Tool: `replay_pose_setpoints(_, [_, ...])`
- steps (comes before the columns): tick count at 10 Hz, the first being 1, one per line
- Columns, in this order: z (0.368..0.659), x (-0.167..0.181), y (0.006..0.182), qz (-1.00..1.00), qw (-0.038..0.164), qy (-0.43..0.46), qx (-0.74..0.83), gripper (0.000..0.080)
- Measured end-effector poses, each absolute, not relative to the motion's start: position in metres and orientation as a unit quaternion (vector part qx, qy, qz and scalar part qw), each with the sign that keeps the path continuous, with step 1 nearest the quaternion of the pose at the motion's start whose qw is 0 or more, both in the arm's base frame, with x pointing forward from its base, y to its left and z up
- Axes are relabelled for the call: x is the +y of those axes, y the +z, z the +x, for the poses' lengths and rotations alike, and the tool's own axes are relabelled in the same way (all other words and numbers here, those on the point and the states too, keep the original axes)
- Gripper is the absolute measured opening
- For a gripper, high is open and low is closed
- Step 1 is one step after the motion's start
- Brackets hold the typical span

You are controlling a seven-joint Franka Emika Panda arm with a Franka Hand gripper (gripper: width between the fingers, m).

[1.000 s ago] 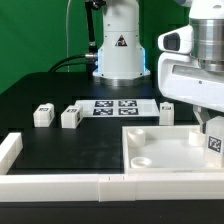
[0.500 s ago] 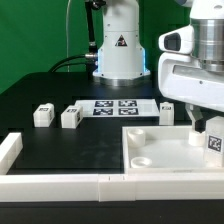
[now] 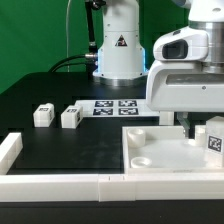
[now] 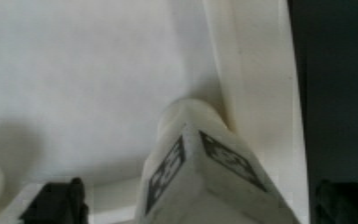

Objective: Assemble one leg

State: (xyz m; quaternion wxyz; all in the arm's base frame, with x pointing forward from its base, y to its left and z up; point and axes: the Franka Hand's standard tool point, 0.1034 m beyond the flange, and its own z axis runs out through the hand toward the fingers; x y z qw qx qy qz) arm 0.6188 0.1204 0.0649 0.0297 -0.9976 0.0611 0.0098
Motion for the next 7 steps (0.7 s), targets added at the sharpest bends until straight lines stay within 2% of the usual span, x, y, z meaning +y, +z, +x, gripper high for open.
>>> replay_pose_setpoints(5, [0.6238, 0.1195, 0.0672, -0.969, 0.009, 0.003, -0.246, 0.0649])
replay_pose_setpoints(7, [0.625, 0.1163, 0.0673, -0.961, 0.006, 0.001, -0.277, 0.0649])
